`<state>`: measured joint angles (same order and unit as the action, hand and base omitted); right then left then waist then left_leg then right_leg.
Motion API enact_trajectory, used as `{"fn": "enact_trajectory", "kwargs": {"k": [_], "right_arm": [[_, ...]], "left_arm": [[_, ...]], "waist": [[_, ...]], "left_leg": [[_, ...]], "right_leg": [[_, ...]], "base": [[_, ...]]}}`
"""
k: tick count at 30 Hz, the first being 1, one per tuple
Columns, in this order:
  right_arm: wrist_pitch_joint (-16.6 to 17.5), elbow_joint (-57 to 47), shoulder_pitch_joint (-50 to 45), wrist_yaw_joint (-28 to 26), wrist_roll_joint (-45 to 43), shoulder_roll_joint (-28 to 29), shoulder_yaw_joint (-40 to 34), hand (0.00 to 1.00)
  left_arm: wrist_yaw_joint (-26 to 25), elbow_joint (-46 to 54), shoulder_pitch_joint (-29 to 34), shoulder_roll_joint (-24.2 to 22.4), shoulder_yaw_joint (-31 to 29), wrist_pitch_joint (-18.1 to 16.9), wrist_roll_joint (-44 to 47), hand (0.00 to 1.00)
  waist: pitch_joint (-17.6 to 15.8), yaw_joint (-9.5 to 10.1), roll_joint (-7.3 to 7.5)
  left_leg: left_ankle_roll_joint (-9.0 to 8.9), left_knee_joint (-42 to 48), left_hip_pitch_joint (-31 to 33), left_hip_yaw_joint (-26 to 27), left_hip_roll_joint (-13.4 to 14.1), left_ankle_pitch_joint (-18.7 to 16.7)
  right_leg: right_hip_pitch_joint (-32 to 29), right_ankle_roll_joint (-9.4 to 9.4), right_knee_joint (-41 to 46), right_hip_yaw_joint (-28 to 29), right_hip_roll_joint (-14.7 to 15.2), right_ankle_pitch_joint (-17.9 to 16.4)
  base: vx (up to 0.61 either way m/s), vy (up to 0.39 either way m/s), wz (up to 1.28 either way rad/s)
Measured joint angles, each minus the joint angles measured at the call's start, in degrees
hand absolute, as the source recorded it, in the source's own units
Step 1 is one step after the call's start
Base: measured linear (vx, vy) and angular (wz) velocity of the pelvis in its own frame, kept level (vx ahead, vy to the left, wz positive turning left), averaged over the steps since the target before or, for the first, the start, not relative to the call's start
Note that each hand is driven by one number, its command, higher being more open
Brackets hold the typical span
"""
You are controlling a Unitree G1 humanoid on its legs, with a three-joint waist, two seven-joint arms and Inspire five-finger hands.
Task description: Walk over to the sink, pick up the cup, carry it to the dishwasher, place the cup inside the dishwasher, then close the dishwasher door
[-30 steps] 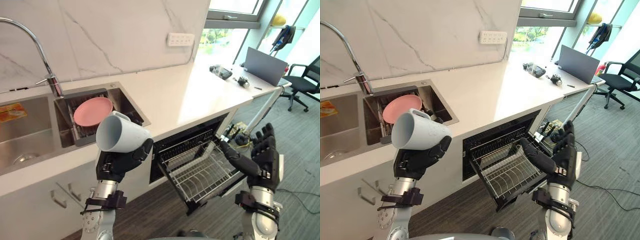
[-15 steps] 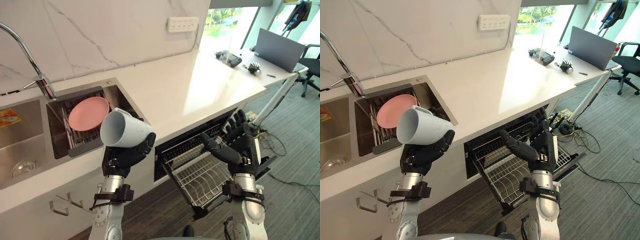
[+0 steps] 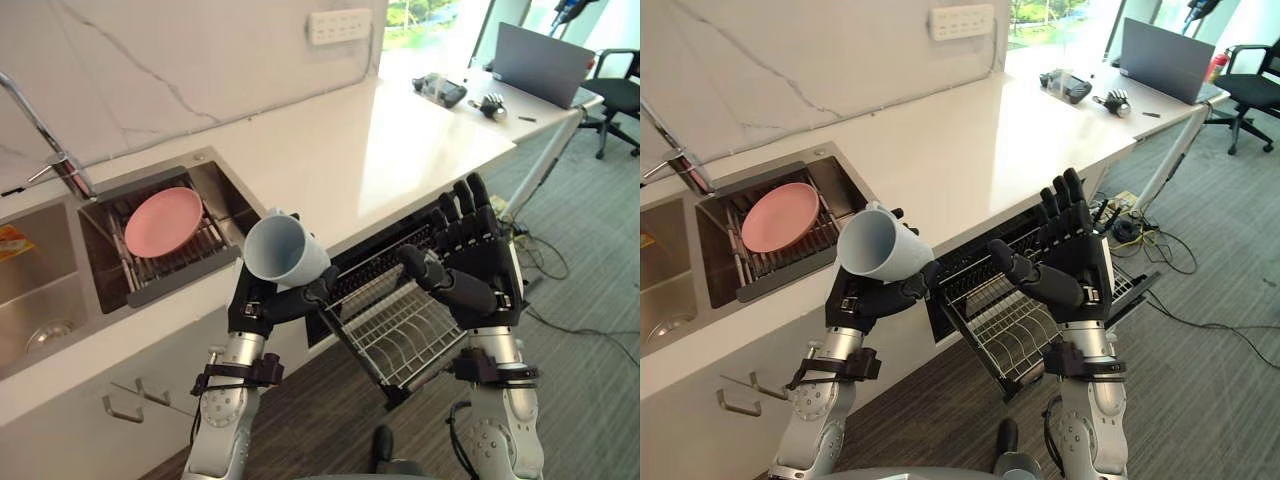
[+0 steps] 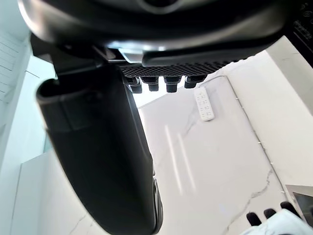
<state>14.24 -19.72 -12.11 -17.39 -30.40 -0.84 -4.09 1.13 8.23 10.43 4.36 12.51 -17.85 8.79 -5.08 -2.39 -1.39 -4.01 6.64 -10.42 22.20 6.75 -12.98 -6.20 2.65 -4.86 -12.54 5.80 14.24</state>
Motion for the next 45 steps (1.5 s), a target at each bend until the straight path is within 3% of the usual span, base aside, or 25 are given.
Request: {"fn": "enact_trajectory", "kwargs": {"k": [2, 3, 4, 5, 6, 7, 8, 9, 10, 16, 26, 37, 45], "right_arm": [[0.0, -1.2, 0.4, -1.6, -2.3, 0.0, -0.1, 1.00], [0.0, -1.4, 1.2, -2.4, -3.3, 0.2, -0.1, 1.00], [-0.1, -1.0, 2.8, -3.5, -4.6, -0.2, -0.3, 1.00], [-0.2, -0.5, 4.0, -3.9, -4.8, -0.6, -0.2, 1.00], [-0.1, 0.1, 5.8, -5.3, -5.8, -0.8, 0.2, 1.00], [0.4, 0.6, 6.7, -6.4, -6.0, -0.8, 1.0, 1.00], [0.4, 1.1, 7.6, -6.7, -6.0, -0.9, 1.7, 1.00], [0.5, 2.3, 10.0, -7.0, -6.0, -1.7, 3.9, 1.00], [0.5, 4.2, 12.2, -7.2, -6.0, -3.0, 6.7, 1.00], [-2.4, 5.7, 11.3, -6.0, -5.9, -5.1, 9.1, 1.00], [-3.0, 4.5, 9.7, -5.8, -1.3, -6.7, 8.9, 1.00], [-5.1, 2.1, 9.6, -5.0, 5.1, -8.4, 9.7, 1.00], [-6.2, 2.2, 9.6, -4.9, 9.1, -9.2, 10.1, 1.00]], "left_arm": [[-0.2, -0.1, -1.4, 0.7, 1.6, 0.1, -2.4, 0.00], [-0.2, -0.1, -2.5, 1.2, 1.6, 0.1, -3.3, 0.00], [-0.5, -0.7, -3.5, 1.3, 1.2, 0.2, -3.9, 0.00], [-0.9, -1.2, -3.6, 0.7, 0.8, 0.2, -4.3, 0.00], [-1.6, -1.5, -3.3, 0.8, -0.5, 0.5, -4.6, 0.00], [-3.0, -1.5, -3.1, 1.1, -1.3, 0.5, -5.5, 0.00], [-3.8, -1.4, -3.1, 1.2, -1.7, 0.5, -5.5, 0.00], [-5.6, -1.3, -3.4, 1.0, -2.7, 0.5, -5.5, 0.00], [-7.6, -1.4, -4.2, 0.9, -3.4, 1.4, -5.7, 0.00], [-9.9, -1.4, -5.3, -0.4, -3.0, 3.2, -6.3, 0.00], [-9.1, -5.4, -7.4, -0.8, -2.0, 6.3, -7.3, 0.00], [-0.9, -8.6, -7.2, 1.8, 0.5, 11.2, -12.3, 0.00], [1.3, -8.5, -7.2, 3.5, 0.4, 11.5, -12.3, 0.00]], "waist": [[-0.6, -0.31, 1.03], [-1.2, -0.25, 2.17], [-1.9, -0.01, 1.56], [-2.3, 0.25, 0.28], [-2.7, -0.16, -0.77], [-2.2, 0.30, 0.29], [-1.8, 0.85, 0.95], [-1.7, 1.82, 1.00], [-1.9, 2.54, 0.53], [-1.7, 3.04, 0.15], [-1.0, 2.82, -0.77], [-0.3, 2.51, -0.75], [0.0, 2.50, -0.67]], "left_leg": [[0.92, 3.2, 1.8, 1.4, -0.8, -1.4], [1.32, 4.2, 2.6, 1.5, -1.8, -1.6], [2.34, 2.9, 2.5, 3.0, -1.6, -1.2], [2.62, 1.9, 2.1, 4.7, -0.2, -0.6], [2.63, 1.7, 1.9, 6.3, 1.2, -0.4], [2.47, 2.3, 1.2, 7.4, 0.3, -0.7], [2.44, 2.7, 1.1, 8.3, -0.1, -0.8], [2.43, 3.1, 1.3, 9.0, -0.3, -0.9], [2.49, 3.2, 1.4, 9.2, -0.3, -0.9], [2.31, 3.5, 1.4, 9.2, 0.1, -0.8], [2.26, 3.6, 2.1, 7.4, 0.0, -0.4], [2.92, 3.6, 3.5, 5.1, -1.2, 0.2], [3.07, 4.1, 4.0, 5.0, -1.4, 0.3]], "right_leg": [[-3.2, -0.31, 2.8, 2.1, 0.4, -0.1], [-4.0, -1.32, 2.2, 3.1, 0.9, -0.3], [-3.8, -4.60, 0.6, -4.5, 1.7, -5.8], [-4.0, -5.99, 2.2, -9.3, 1.7, -7.7], [-3.8, -6.99, 9.6, -13.8, 2.5, -8.2], [-0.6, -4.84, 10.9, -14.6, 2.7, -8.3], [1.1, -1.58, 6.1, -14.2, 2.0, -6.6], [2.9, -2.01, -0.6, -12.4, 0.3, -2.0], [2.0, -1.96, -0.3, -11.3, 0.2, -1.6], [2.1, -2.07, -0.6, -11.3, -0.4, -1.6], [2.5, -2.18, -0.6, -13.0, 0.5, -1.5], [2.4, -1.73, -0.6, -14.4, 2.0, -0.9], [2.2, -1.64, -0.6, -14.4, 2.4, -0.6]], "base": [[-0.11, 0.019, -0.56], [-0.15, 0.032, -0.78], [-0.14, 0.039, -0.89], [-0.13, 0.041, -0.97], [-0.03, 0.040, -0.79], [0.01, 0.029, -0.66], [0.03, -0.022, -0.74], [-0.02, -0.038, -0.82], [-0.04, -0.043, -0.64], [-0.03, 0.005, -0.06], [-0.03, 0.026, 0.09], [-0.04, 0.033, 0.10], [-0.03, 0.012, 0.01]]}}
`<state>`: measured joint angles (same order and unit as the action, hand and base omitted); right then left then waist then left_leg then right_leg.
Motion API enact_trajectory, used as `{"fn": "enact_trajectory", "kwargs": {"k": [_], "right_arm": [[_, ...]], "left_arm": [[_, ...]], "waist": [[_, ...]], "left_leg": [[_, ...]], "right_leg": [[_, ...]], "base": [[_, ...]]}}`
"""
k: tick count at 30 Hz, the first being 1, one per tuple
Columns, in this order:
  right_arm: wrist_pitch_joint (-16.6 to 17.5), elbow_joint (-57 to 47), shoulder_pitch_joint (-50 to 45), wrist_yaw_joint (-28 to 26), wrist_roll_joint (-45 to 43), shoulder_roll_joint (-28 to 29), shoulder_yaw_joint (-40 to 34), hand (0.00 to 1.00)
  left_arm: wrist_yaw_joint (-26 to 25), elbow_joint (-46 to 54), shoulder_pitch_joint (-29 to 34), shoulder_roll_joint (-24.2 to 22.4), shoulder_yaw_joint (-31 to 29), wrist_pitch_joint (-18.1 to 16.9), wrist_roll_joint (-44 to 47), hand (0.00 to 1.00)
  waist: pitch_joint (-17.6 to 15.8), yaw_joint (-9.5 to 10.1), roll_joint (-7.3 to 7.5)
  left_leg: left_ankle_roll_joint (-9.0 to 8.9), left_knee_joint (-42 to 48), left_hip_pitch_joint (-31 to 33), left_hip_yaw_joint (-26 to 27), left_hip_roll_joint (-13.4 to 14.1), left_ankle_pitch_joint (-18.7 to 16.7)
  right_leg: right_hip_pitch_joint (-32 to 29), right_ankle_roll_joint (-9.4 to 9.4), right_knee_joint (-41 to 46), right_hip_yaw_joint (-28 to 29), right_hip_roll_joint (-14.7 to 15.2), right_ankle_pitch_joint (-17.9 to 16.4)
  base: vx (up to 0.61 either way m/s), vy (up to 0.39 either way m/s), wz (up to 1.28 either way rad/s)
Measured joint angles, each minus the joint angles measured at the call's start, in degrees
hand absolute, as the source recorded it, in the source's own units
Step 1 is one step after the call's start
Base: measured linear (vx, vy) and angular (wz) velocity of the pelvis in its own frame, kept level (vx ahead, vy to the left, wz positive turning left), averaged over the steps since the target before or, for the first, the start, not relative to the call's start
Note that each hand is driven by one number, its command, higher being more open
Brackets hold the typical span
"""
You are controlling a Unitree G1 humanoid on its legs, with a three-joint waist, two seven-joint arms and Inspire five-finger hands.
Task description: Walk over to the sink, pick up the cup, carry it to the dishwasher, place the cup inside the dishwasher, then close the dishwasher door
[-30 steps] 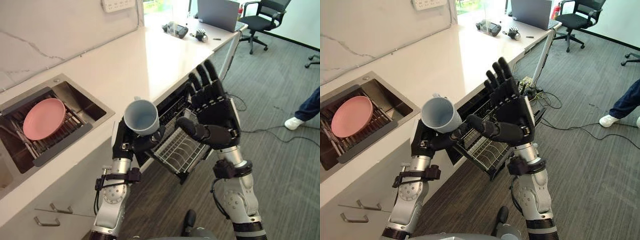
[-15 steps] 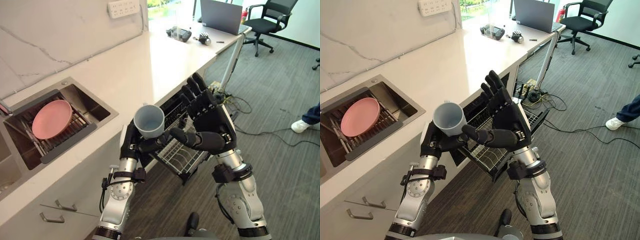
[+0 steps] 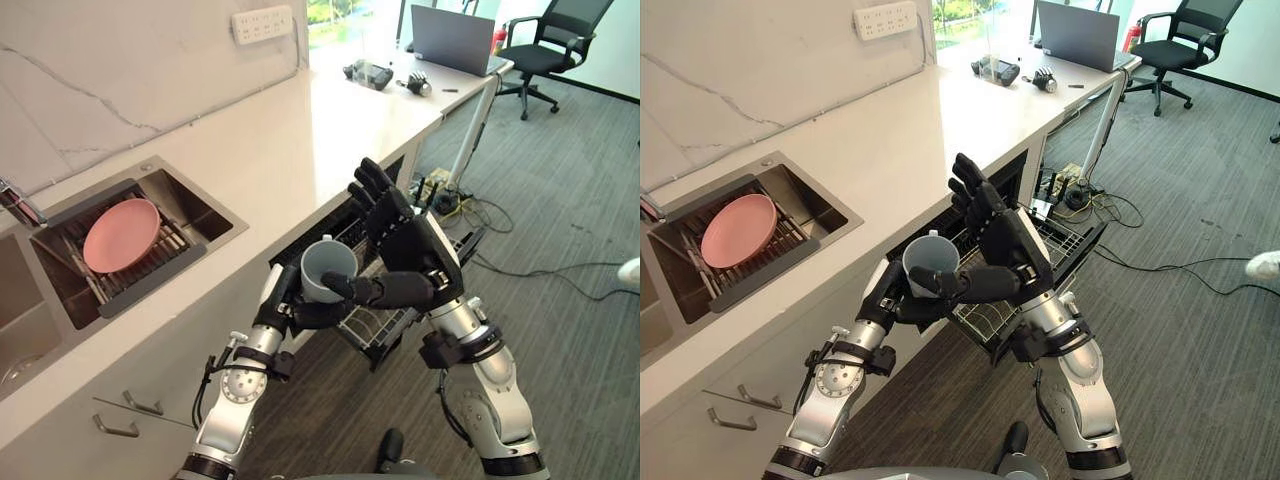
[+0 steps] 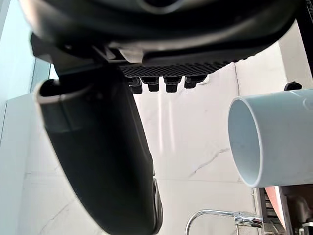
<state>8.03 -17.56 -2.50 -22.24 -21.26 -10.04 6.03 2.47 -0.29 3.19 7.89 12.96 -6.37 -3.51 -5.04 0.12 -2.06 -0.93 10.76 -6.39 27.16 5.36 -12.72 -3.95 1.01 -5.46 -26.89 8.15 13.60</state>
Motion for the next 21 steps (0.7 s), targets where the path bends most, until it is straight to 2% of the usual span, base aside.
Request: {"fn": "enact_trajectory", "kwargs": {"k": [8, 21], "right_arm": [[-1.8, 0.1, 0.0, 1.3, 5.0, -0.3, -0.1, 1.00], [-4.9, 0.1, 0.0, 0.1, 7.1, -0.5, -2.2, 1.00]], "left_arm": [[0.5, 1.6, 0.0, 0.2, -0.1, 0.4, 0.0, 0.00], [-0.1, 4.8, 0.1, 1.1, -3.4, 0.5, 0.1, 0.00]], "waist": [[0.2, -0.11, 0.26], [0.3, -0.14, 0.84]], "left_leg": [[0.00, 0.7, 0.8, -0.6, 0.2, 0.0], [0.04, 0.9, 1.0, -0.8, 0.2, 0.0]], "right_leg": [[-0.1, -0.06, 0.0, -0.5, 0.0, 0.1], [-0.1, -0.02, 0.0, -0.5, 0.2, 0.3]], "base": [[-0.01, 0.006, 0.02], [0.00, 0.002, 0.00]]}}
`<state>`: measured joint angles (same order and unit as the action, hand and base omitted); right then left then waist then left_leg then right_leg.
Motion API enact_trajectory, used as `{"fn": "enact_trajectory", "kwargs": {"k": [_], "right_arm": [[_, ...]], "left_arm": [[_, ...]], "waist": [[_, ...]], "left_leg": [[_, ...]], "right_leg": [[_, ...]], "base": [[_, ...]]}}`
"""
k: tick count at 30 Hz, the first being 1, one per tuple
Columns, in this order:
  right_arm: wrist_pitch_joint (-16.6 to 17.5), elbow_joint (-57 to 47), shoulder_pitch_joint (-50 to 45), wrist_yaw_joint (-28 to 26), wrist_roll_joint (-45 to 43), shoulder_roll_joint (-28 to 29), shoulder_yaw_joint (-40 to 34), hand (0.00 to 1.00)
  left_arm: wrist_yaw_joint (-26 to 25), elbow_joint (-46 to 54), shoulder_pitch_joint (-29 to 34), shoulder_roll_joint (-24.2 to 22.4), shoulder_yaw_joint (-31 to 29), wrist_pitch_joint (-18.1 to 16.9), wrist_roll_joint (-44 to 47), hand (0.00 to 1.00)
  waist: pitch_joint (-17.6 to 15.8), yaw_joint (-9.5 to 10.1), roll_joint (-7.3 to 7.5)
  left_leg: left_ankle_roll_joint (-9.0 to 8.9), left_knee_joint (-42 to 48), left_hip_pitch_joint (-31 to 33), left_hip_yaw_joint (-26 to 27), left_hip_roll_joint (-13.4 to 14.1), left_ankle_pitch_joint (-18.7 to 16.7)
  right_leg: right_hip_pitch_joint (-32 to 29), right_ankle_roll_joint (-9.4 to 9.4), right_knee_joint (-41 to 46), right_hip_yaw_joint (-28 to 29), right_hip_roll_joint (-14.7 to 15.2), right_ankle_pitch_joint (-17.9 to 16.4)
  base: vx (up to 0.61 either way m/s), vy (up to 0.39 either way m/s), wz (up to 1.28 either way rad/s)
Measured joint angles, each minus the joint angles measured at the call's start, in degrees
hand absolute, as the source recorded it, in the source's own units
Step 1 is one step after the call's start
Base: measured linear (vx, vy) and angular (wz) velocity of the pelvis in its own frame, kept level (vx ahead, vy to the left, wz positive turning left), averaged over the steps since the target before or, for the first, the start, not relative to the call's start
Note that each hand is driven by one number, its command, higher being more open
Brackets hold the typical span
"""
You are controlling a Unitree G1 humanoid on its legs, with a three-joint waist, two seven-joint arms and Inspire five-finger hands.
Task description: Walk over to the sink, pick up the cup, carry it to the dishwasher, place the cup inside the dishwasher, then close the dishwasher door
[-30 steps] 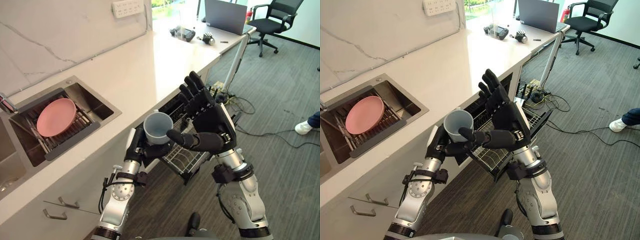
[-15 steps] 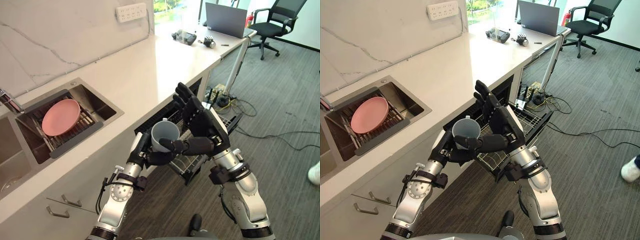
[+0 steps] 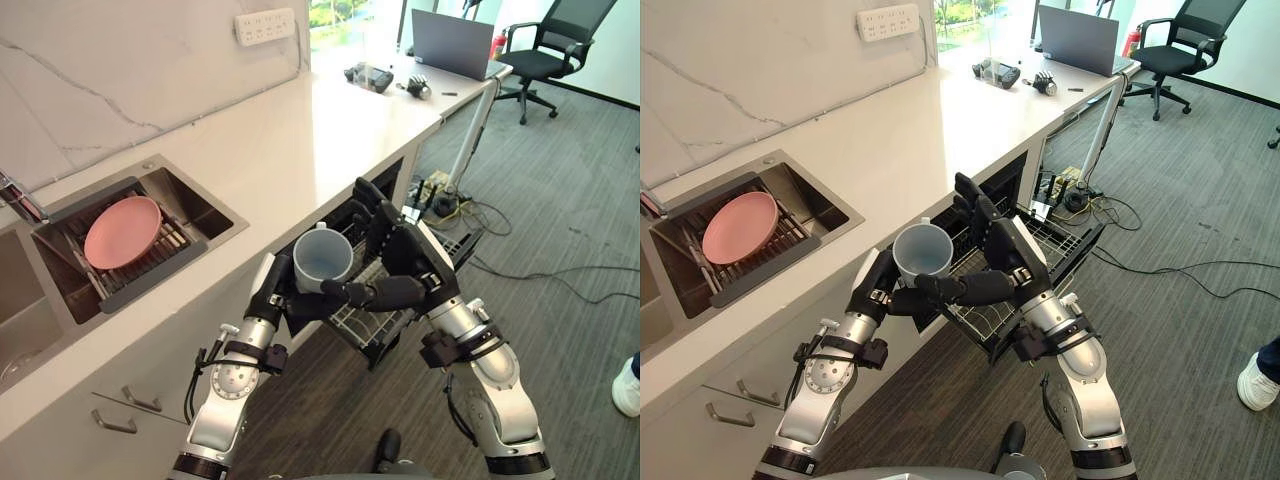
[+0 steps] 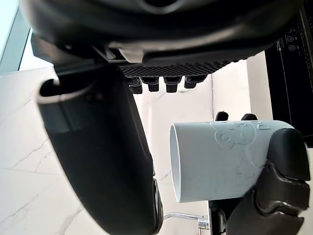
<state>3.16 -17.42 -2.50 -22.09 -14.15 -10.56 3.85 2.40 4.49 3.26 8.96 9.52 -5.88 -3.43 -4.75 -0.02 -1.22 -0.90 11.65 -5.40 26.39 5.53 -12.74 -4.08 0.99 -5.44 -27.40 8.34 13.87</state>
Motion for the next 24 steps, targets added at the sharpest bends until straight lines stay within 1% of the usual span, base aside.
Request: {"fn": "enact_trajectory", "kwargs": {"k": [4, 7, 13, 17, 20, 24], "right_arm": [[-0.5, 0.0, 0.0, -0.1, 0.3, -0.4, -0.2, 1.00], [-0.5, 0.0, 0.0, -0.2, 0.7, -0.4, -0.2, 1.00], [-0.6, 0.3, 0.1, -0.9, 3.1, -0.4, 0.1, 1.00], [-0.8, 0.4, 0.3, -1.7, 3.6, -0.7, 1.4, 1.00], [-1.8, 0.9, 1.1, -1.9, 4.7, -0.9, 1.9, 1.00], [-2.3, 1.4, 1.8, -1.5, 4.9, -1.7, 2.3, 1.00]], "left_arm": [[0.4, 0.4, 0.0, 0.1, -0.6, 0.0, 0.0, 0.00], [2.1, 0.7, 0.0, 0.1, -0.6, 0.0, 0.0, 0.00], [5.2, 6.4, 0.2, 0.4, 0.0, 0.3, 0.0, 0.00], [6.4, 7.1, 0.2, 0.4, 0.9, 0.3, -0.1, 0.00], [6.9, 7.1, 0.3, 0.9, 1.9, 0.3, -0.9, 0.00], [7.9, 7.1, 0.3, 1.1, 2.2, 0.3, -1.1, 0.00]], "waist": [[0.0, -0.01, 0.09], [0.0, 0.10, 0.28], [-0.4, 0.19, 1.13], [-0.3, 0.21, 1.14], [-0.3, 0.23, 1.15], [-0.4, 0.25, 1.17]], "left_leg": [[0.00, 0.3, 0.3, -0.4, 0.0, 0.0], [0.01, 0.5, 0.6, -0.7, -0.1, 0.0], [0.07, 0.6, 0.7, -1.0, -0.4, 0.0], [0.12, 0.6, 0.8, -1.1, -0.4, 0.1], [0.14, 0.7, 0.9, -1.3, -0.4, 0.1], [0.17, 0.8, 1.2, -1.8, -0.4, 0.1]], "right_leg": [[0.0, 0.00, 0.0, -0.4, 0.1, 0.0], [0.0, -0.01, 0.0, -0.7, 0.2, 0.0], [0.0, -0.05, 0.0, -0.9, 0.4, 0.1], [0.0, -0.05, 0.0, -1.0, 0.4, 0.1], [0.1, -0.05, 0.0, -1.2, 0.5, 0.1], [0.2, -0.05, 0.0, -1.6, 0.7, 0.1]], "base": [[-0.01, 0.016, 0.05], [-0.01, 0.022, 0.05], [0.00, 0.003, 0.01], [0.00, 0.000, 0.00], [-0.01, 0.016, 0.03], [-0.01, 0.018, 0.05]]}}
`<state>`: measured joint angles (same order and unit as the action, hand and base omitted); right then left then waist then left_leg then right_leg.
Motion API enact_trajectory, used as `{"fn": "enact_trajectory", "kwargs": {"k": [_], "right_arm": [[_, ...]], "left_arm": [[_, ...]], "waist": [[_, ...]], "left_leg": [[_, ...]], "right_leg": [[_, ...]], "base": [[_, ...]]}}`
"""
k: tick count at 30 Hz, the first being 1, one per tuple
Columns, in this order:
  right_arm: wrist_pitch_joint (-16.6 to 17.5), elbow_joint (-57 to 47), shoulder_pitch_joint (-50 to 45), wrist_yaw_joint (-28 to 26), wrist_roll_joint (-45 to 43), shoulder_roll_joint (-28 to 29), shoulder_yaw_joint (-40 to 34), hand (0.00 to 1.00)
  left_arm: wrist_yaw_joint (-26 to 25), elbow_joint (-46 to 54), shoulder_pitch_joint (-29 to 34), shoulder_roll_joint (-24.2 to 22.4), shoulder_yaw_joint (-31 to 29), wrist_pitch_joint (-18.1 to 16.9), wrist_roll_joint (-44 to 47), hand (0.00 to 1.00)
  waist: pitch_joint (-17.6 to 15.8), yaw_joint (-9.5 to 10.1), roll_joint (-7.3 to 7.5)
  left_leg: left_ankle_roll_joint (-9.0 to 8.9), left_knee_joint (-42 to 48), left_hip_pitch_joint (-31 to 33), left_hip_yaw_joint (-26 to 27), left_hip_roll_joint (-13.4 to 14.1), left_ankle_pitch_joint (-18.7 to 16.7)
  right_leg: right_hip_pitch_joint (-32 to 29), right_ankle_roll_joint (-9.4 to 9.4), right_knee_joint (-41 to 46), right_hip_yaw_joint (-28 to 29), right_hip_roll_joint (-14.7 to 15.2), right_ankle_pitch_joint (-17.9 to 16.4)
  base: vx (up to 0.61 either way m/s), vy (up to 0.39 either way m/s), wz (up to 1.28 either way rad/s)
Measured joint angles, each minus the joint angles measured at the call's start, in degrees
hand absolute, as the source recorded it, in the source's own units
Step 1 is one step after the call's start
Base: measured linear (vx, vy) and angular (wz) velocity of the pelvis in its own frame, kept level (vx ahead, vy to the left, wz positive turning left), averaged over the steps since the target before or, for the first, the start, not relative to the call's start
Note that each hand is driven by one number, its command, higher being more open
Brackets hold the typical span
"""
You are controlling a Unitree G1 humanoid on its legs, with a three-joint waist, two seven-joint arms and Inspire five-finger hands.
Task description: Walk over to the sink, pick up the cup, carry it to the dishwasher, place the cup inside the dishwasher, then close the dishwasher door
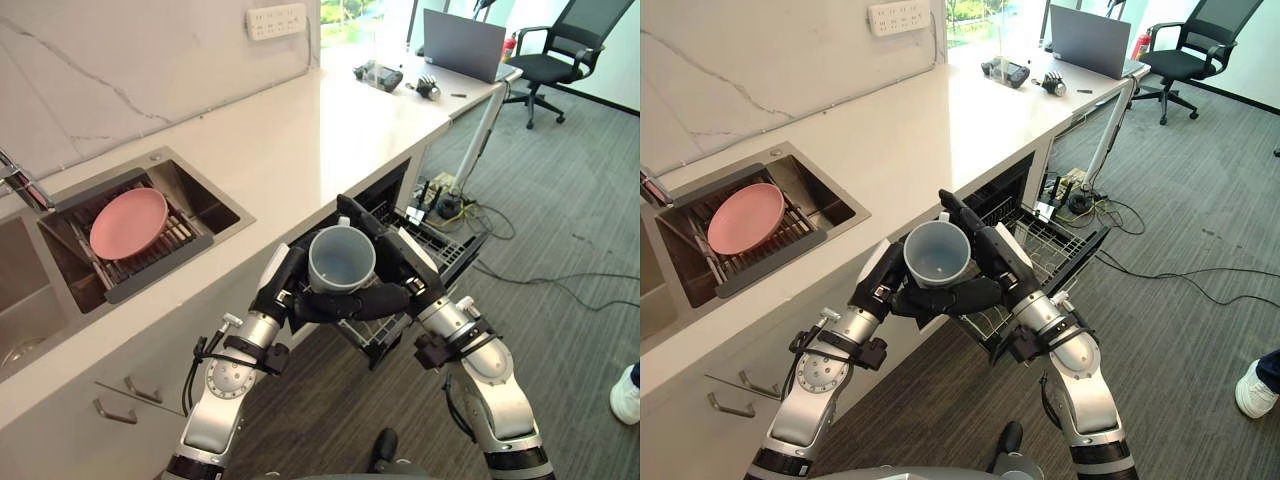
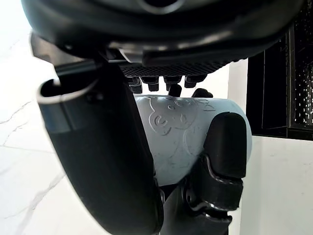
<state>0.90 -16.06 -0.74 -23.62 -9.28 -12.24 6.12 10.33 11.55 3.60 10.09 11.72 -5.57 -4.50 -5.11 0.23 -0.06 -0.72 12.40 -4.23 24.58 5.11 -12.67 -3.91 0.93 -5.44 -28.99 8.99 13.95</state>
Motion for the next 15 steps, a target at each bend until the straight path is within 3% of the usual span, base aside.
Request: {"fn": "enact_trajectory", "kwargs": {"k": [5, 6, 15], "right_arm": [[0.0, 0.3, 0.3, 2.4, 0.0, 0.0, 1.0, 1.00], [0.0, 0.3, 0.3, 2.6, 0.0, 0.0, 1.0, 0.00], [0.5, 1.0, 0.8, 4.2, 0.7, -0.1, 1.0, 0.00]], "left_arm": [[1.0, 0.0, 0.0, 0.0, 0.1, 0.0, 0.0, 0.00], [1.0, 0.0, 0.0, 0.0, 0.1, 0.0, 0.0, 0.00], [1.1, 0.0, 0.4, 0.7, 0.0, 0.1, 0.1, 0.00]], "waist": [[0.0, 0.24, 0.01], [0.0, 0.27, 0.01], [0.0, 0.28, 0.22]], "left_leg": [[0.02, 0.1, 0.1, -0.4, 0.0, 0.0], [0.02, 0.1, 0.1, -0.4, 0.0, 0.0], [0.05, 0.6, 0.4, -0.7, 0.1, 0.0]], "right_leg": [[0.1, 0.00, 0.0, -0.2, 0.1, 0.0], [0.1, 0.00, 0.0, -0.2, 0.1, 0.0], [0.2, -0.01, 0.0, -0.5, 0.2, 0.0]], "base": [[-0.01, 0.012, 0.03], [0.00, 0.000, 0.00], [0.00, 0.001, 0.00]]}}
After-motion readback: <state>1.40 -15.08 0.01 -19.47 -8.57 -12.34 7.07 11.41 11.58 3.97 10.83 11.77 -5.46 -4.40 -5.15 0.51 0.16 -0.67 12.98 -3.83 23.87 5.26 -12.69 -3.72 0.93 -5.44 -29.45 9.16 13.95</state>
